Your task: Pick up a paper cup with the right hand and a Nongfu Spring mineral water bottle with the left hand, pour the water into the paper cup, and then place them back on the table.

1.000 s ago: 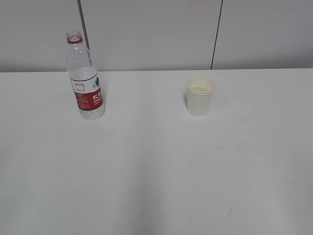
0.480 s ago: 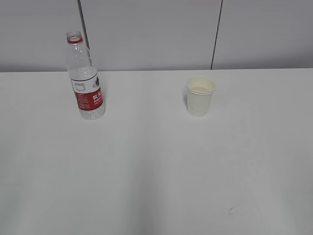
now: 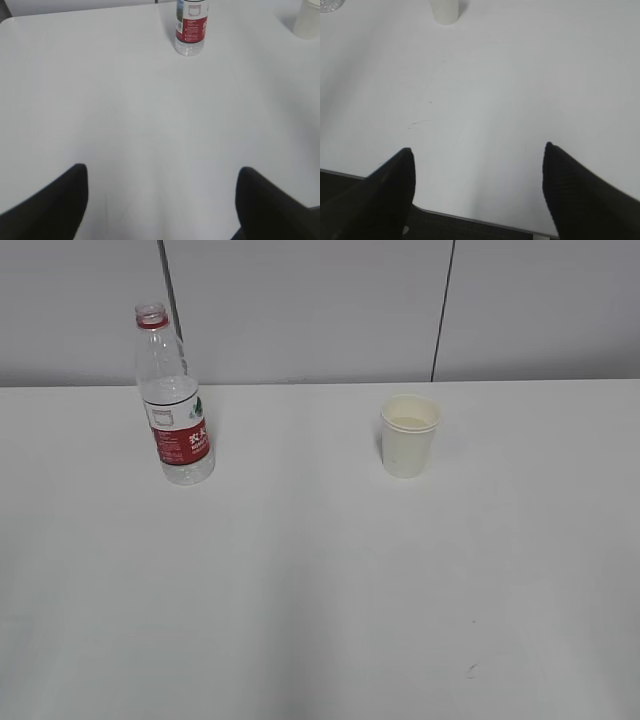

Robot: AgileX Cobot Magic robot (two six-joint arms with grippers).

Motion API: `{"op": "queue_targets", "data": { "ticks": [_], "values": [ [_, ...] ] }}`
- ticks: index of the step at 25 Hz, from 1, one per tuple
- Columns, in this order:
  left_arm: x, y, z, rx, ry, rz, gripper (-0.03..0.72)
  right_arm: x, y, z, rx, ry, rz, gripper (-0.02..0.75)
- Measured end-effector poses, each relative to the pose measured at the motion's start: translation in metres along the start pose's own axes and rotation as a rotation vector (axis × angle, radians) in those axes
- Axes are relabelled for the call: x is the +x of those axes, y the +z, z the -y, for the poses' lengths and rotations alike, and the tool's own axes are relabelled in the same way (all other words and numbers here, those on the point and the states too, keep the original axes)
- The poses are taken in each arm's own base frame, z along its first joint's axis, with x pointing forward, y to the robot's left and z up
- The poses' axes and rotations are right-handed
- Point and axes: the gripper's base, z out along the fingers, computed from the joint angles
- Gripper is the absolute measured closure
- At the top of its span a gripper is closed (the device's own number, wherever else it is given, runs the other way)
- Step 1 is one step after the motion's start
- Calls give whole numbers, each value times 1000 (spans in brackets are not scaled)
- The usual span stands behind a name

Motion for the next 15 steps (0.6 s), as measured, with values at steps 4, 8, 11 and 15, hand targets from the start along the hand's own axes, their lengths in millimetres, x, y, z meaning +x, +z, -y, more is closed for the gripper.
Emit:
{"op": "queue_targets", "data": {
  "ticks": [4, 8, 11, 15],
  "values": [
    [0, 0, 0, -11, -3, -1, 135, 0, 0, 0, 5, 2, 0, 147],
    [0, 0, 0, -12, -4, -1, 135, 0, 0, 0, 12, 6, 1, 147],
    [0, 0, 0, -12, -4, -1, 137, 0, 0, 0, 12, 6, 1, 147],
    [0, 0, 0, -12, -4, -1, 137, 0, 0, 0, 14, 8, 1, 147]
  ]
}}
